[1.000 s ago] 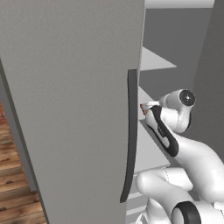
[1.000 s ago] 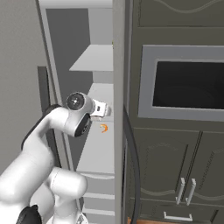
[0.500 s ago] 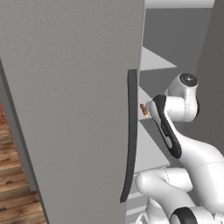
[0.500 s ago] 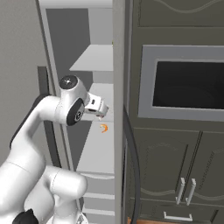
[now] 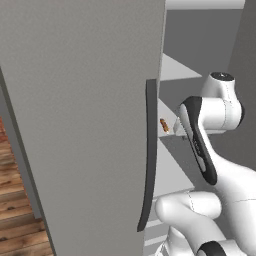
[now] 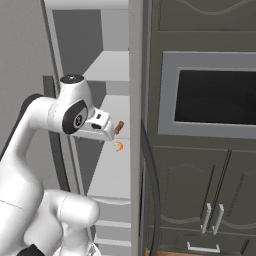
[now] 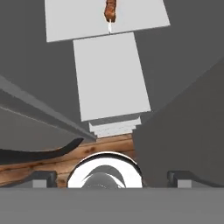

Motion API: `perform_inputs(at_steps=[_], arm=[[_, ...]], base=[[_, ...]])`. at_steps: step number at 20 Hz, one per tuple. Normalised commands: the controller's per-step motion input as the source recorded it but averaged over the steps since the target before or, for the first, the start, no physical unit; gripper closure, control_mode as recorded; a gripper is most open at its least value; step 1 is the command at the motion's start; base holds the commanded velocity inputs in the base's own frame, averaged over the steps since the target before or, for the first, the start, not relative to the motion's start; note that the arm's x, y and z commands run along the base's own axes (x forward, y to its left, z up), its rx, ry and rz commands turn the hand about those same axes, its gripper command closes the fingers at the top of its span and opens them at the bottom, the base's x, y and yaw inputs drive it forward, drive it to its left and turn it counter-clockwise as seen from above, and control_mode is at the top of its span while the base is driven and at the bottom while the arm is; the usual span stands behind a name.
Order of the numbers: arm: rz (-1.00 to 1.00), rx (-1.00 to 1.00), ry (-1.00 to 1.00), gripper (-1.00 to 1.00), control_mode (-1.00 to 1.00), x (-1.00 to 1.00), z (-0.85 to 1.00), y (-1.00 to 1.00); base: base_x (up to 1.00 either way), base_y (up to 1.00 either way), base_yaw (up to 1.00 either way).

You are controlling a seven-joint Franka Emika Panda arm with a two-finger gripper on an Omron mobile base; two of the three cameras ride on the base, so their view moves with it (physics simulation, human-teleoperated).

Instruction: Store the kebab skewer in the freezer for long-term storage. Close the freezer door after placing the cooked food.

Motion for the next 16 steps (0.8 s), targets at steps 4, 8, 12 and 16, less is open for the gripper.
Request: perform_inputs(at_steps=[4, 8, 12, 16], arm=[[0.0, 0.0, 0.08, -1.0, -1.0, -0.73, 0.0, 0.58], [0.0, 0.0, 0.07, -1.0, -1.0, -0.35, 0.0, 0.71], [-0.02, 0.01, 0.03, -1.0, -1.0, -0.23, 0.0, 0.24], [-0.01, 0.07, 0.0, -1.0, -1.0, -0.3, 0.0, -0.06]], base=[[0.0, 0.0, 0.0], [0.0, 0.0, 0.0], [0.0, 0.0, 0.0], [0.0, 0.0, 0.0]])
